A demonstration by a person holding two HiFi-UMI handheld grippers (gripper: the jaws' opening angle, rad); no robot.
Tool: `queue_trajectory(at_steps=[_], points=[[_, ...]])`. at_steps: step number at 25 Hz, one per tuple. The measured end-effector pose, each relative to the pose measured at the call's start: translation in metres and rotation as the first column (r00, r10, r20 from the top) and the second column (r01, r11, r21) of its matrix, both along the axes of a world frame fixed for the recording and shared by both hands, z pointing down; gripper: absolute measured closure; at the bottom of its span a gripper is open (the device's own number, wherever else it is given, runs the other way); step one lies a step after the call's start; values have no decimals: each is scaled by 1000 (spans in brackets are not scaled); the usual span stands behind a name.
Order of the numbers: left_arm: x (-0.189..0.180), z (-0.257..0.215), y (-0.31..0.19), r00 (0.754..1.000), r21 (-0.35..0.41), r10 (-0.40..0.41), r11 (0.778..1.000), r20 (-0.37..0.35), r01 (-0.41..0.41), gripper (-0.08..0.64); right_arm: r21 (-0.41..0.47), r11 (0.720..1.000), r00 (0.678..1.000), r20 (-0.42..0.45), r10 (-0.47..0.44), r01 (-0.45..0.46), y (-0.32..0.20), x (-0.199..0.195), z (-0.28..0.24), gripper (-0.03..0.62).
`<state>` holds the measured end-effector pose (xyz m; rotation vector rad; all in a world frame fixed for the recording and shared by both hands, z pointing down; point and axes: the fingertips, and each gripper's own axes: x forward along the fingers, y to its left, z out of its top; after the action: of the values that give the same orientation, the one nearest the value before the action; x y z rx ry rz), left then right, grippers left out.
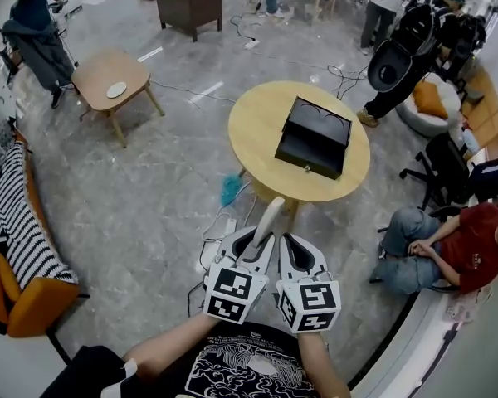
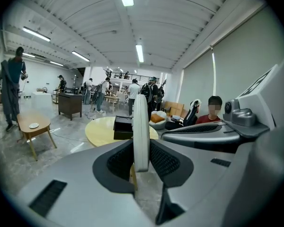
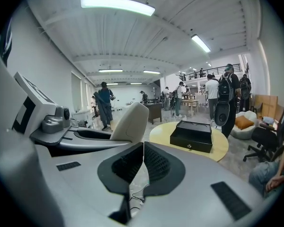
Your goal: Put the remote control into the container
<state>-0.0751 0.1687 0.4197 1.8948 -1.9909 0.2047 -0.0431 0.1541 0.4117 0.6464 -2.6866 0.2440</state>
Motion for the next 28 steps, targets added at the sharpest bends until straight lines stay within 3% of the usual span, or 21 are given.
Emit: queue_trajectory(at_steps=[17, 28], points=[[-39, 8, -32, 1000, -3, -2, 1000, 10, 2, 456, 5, 1000, 1000, -1, -13, 13, -33, -42, 6, 568], [-43, 8, -126, 999, -15, 12, 1000, 32, -12, 456, -3, 1000, 1000, 16, -10, 10, -124, -45, 8, 568]])
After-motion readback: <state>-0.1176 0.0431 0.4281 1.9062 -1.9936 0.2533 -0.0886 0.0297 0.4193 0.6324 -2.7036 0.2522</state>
